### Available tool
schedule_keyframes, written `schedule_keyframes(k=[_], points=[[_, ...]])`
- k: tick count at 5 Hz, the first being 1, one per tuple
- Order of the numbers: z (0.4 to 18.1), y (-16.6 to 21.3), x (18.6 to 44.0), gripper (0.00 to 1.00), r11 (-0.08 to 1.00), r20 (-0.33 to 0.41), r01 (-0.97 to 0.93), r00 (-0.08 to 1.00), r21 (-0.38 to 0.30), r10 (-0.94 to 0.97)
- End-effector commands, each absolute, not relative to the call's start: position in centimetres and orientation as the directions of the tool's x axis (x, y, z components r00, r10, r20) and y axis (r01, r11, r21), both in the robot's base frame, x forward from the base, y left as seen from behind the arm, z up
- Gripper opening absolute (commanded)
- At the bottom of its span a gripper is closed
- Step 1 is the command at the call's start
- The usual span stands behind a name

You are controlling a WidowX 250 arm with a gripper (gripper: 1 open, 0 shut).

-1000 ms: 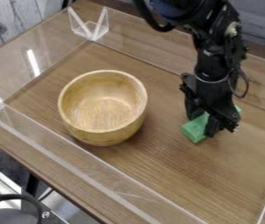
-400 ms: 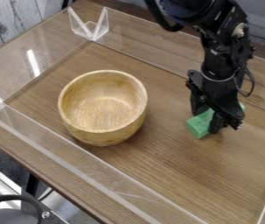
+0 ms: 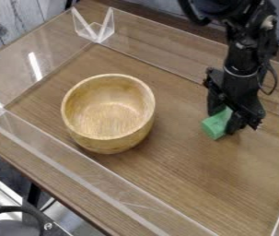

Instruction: Remove the green block from inside the brown bowl and put it on the table

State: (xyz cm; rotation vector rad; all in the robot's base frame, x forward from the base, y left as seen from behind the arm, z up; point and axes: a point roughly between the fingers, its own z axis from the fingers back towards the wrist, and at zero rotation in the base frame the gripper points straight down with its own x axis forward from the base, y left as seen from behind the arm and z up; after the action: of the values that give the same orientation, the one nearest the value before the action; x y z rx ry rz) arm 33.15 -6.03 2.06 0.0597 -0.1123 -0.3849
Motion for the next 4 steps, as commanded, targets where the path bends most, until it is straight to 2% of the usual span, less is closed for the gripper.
schedule_keyframes(k=[1, 4], points=[[1.57, -5.74, 33.12, 0.0, 0.92, 0.088, 0.387, 0.916, 0.068, -0.392], [1.41, -5.35, 33.25, 0.0, 0.899, 0.052, 0.435, 0.898, 0.044, -0.437]])
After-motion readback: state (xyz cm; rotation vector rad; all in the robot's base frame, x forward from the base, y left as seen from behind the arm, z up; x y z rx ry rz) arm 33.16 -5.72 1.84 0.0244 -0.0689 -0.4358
